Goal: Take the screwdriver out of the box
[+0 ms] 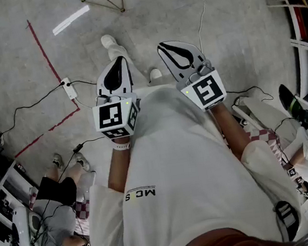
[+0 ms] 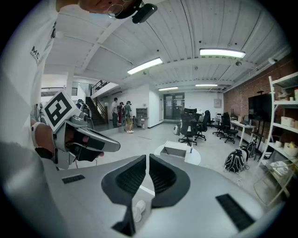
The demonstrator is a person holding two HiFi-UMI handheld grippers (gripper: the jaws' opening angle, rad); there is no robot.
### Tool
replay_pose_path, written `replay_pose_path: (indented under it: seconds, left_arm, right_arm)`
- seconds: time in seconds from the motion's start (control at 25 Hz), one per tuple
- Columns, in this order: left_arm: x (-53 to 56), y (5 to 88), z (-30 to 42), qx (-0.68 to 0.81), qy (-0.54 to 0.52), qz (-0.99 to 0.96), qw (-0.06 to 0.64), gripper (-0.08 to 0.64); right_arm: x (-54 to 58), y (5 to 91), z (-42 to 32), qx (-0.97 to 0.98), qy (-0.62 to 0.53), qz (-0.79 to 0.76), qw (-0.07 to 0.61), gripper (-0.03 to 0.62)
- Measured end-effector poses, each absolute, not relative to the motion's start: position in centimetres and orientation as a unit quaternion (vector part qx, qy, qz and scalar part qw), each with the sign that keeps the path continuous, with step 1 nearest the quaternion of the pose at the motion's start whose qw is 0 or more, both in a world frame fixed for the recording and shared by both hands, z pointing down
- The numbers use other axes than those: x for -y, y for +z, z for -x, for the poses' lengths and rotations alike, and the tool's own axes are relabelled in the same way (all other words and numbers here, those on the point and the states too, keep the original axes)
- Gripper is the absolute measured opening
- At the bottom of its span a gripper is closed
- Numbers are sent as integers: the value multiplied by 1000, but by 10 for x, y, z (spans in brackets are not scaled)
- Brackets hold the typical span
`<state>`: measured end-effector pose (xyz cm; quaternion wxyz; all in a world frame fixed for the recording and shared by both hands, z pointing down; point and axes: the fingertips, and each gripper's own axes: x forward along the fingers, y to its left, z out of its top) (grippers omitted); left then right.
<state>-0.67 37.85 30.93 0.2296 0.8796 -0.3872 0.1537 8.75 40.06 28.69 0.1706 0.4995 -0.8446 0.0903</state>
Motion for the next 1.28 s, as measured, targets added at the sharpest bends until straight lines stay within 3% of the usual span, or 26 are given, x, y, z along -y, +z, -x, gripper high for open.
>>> replay_pose_path:
  seconds: [0.48, 1.28]
  left_arm:
    - [-382, 301, -1, 387, 166, -883, 209, 11]
    - [-173, 288, 88, 367, 150, -892, 218, 11]
  right_arm:
    - [-397, 295, -83, 843, 131, -494, 164, 78]
    - [-182, 265, -10, 841, 118, -505, 156, 78]
